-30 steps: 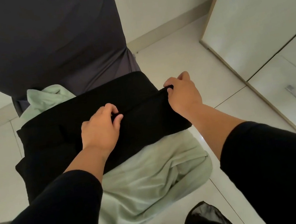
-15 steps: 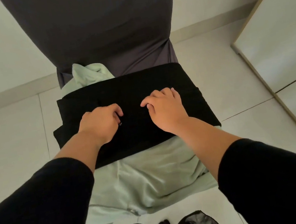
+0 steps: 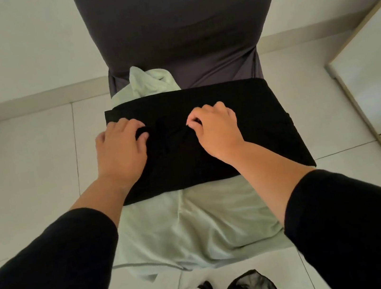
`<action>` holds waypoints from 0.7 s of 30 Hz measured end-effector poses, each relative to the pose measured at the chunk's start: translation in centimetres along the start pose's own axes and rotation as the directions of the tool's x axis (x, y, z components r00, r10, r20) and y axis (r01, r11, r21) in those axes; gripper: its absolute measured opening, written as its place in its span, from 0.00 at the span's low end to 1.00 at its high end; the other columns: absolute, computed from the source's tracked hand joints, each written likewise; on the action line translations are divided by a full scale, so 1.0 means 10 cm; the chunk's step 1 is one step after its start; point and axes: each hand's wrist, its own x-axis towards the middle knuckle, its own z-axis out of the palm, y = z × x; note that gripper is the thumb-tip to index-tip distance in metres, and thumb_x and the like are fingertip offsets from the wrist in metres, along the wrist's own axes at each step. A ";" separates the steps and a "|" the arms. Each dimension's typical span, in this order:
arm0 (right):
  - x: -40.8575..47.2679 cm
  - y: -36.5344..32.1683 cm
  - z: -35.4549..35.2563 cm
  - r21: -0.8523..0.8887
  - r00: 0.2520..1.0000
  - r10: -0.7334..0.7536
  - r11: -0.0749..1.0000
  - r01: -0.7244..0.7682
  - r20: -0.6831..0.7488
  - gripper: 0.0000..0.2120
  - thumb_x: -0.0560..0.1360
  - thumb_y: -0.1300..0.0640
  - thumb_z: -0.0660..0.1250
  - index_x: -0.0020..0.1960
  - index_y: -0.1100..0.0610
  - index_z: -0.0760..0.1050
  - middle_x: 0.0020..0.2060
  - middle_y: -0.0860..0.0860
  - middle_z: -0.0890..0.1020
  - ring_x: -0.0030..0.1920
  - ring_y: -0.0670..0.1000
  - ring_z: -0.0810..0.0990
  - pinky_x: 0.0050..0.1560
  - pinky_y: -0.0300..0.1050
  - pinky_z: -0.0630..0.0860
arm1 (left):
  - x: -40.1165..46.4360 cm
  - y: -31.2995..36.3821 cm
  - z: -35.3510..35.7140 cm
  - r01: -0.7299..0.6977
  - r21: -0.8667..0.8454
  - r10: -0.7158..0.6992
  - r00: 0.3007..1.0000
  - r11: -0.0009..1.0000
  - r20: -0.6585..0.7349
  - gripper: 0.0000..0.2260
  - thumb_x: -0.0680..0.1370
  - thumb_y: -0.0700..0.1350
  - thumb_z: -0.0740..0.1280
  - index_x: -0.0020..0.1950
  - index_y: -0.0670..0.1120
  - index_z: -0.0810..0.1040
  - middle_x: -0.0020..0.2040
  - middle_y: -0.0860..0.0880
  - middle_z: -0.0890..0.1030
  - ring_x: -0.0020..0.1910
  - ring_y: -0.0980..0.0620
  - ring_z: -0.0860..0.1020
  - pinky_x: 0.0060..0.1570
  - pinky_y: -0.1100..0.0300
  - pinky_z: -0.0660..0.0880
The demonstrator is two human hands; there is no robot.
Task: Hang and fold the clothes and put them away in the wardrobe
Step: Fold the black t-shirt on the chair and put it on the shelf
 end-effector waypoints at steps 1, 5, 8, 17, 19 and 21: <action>0.00 -0.01 0.02 -0.023 0.999 -0.004 1.000 0.004 -0.036 0.10 0.80 0.55 0.58 0.57 0.47 0.74 0.52 0.47 0.76 0.59 0.52 0.69 0.69 0.51 0.59 | -0.03 -0.01 0.06 0.010 0.002 -0.010 1.000 1.000 0.004 0.14 0.79 0.48 0.62 0.64 0.49 0.71 0.60 0.47 0.74 0.61 0.45 0.71 0.63 0.48 0.64; -0.12 -0.01 0.22 -0.109 0.994 0.004 0.994 -0.016 -0.111 0.13 0.78 0.55 0.60 0.61 0.47 0.72 0.54 0.49 0.72 0.60 0.53 0.68 0.74 0.57 0.51 | -0.23 0.03 0.33 0.227 -0.048 -0.226 0.974 0.973 0.019 0.24 0.79 0.52 0.59 0.74 0.47 0.60 0.69 0.44 0.65 0.68 0.43 0.65 0.69 0.40 0.60; -0.22 -0.02 0.38 -0.119 0.996 0.029 0.992 -0.039 -0.088 0.12 0.79 0.51 0.56 0.60 0.46 0.74 0.56 0.48 0.72 0.60 0.53 0.68 0.74 0.59 0.49 | -0.33 0.03 0.45 0.325 -0.088 -0.321 0.946 0.942 0.049 0.21 0.81 0.52 0.53 0.74 0.48 0.62 0.72 0.48 0.64 0.72 0.46 0.61 0.70 0.42 0.58; 0.12 -0.33 0.28 0.009 1.000 -0.001 1.000 0.000 0.024 0.07 0.76 0.46 0.64 0.52 0.42 0.77 0.50 0.45 0.70 0.58 0.50 0.66 0.66 0.49 0.58 | -0.05 -0.25 0.12 0.269 -0.049 -0.272 0.958 0.962 -0.095 0.10 0.81 0.47 0.56 0.58 0.51 0.75 0.58 0.50 0.74 0.60 0.46 0.66 0.56 0.53 0.59; 0.16 -0.42 0.27 0.008 0.998 0.028 1.000 -0.028 -0.061 0.05 0.77 0.49 0.63 0.50 0.43 0.77 0.49 0.45 0.71 0.56 0.50 0.67 0.60 0.47 0.61 | -0.07 -0.26 0.11 0.267 -0.058 -0.272 0.954 0.962 -0.126 0.10 0.82 0.46 0.56 0.59 0.50 0.73 0.59 0.49 0.74 0.60 0.46 0.67 0.56 0.53 0.59; 0.15 -0.48 0.30 -0.032 0.994 0.049 0.998 -0.052 -0.095 0.06 0.78 0.50 0.62 0.52 0.43 0.76 0.50 0.46 0.73 0.55 0.50 0.69 0.56 0.46 0.62 | -0.15 -0.26 0.15 0.302 -0.117 -0.314 0.943 0.946 -0.106 0.11 0.81 0.46 0.56 0.63 0.50 0.70 0.62 0.49 0.72 0.61 0.46 0.68 0.58 0.52 0.61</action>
